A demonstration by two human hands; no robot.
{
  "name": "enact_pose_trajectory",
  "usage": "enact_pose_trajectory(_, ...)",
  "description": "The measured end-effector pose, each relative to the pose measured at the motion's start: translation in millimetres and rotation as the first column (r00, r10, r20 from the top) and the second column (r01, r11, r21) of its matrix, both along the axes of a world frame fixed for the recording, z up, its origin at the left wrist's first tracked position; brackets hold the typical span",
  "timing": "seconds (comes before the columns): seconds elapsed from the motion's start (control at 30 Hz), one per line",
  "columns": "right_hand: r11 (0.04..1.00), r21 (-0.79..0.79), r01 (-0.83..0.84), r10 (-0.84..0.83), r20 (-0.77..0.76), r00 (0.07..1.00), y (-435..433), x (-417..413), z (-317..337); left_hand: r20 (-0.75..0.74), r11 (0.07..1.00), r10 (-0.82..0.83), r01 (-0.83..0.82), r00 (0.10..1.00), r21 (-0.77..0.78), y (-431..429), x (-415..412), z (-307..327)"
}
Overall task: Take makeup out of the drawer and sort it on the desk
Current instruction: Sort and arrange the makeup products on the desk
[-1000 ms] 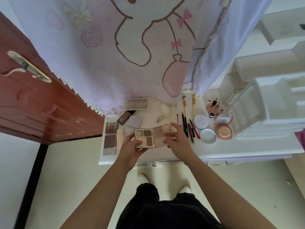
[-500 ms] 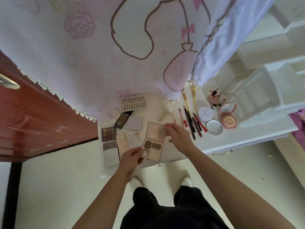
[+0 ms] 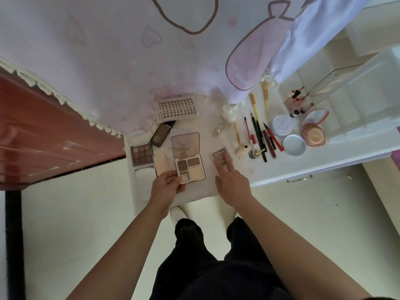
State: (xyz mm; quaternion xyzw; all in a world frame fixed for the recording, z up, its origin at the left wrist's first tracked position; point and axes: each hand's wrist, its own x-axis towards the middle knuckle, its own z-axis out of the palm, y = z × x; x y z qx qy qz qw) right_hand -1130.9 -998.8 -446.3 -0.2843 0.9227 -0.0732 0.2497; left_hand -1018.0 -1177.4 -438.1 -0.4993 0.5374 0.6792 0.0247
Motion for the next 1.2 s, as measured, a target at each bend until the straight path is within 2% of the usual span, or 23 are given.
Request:
enact_pose_trajectory(0.13, 1.0, -0.004, -0.001, 0.001, -0.033, 0.999, 27.5, 14.9, 2.2, 0.024, 1.0, 0.001, 0.0, 1.0, -0.03, 14.3, -26.2, -4.9)
enact_pose_trajectory(0.3, 0.973, -0.127, 0.193, -0.201, -0.052, 0.978, 43.4, 9.5, 5.2, 0.064, 0.997, -0.02, 0.025, 0.998, -0.07, 33.0, -56.7, -12.6)
enact_pose_trajectory(0.4, 0.963, -0.115, 0.244, -0.246, -0.005, 0.969, 43.2, -1.5, 1.9, 0.082, 0.996, -0.04, 0.047, 0.996, -0.081, 39.0, -70.8, -16.2)
enact_pose_trajectory(0.53, 0.944, -0.181, 0.277, -0.273, 0.045, 0.961, 51.6, -11.2, -4.5, 0.125, 0.994, -0.059, 0.069, 0.99, -0.081, 44.6, -80.9, -23.4)
enact_pose_trajectory(0.67, 0.886, -0.177, 0.428, -0.413, 0.119, 0.903, 68.6, -11.9, -5.5, 0.136, 0.986, -0.092, 0.109, 0.986, -0.123, 52.5, -86.5, -24.8)
enact_pose_trajectory(0.93, 0.875, -0.15, 0.461, -0.444, 0.133, 0.886, 88.7, -13.4, 0.6, 0.235, 0.912, -0.241, 0.303, 0.942, -0.278, 64.6, -84.3, -23.4)
enact_pose_trajectory(1.03, 0.857, -0.173, 0.486, -0.451, 0.206, 0.868, 90.3, -14.3, 6.3, 0.275, 0.886, -0.277, 0.356, 0.92, -0.298, 64.8, -76.4, -22.5)
enact_pose_trajectory(1.13, 0.781, -0.248, 0.573, -0.48, 0.349, 0.805, 87.5, -16.2, 18.1, 0.34, 0.837, -0.311, 0.426, 0.887, -0.344, 58.5, -70.7, -8.3)
enact_pose_trajectory(1.2, 0.73, -0.322, 0.603, -0.454, 0.43, 0.78, 80.5, -19.1, 32.4, 0.316, 0.865, -0.299, 0.396, 0.9, -0.309, 52.0, -69.8, 12.9)
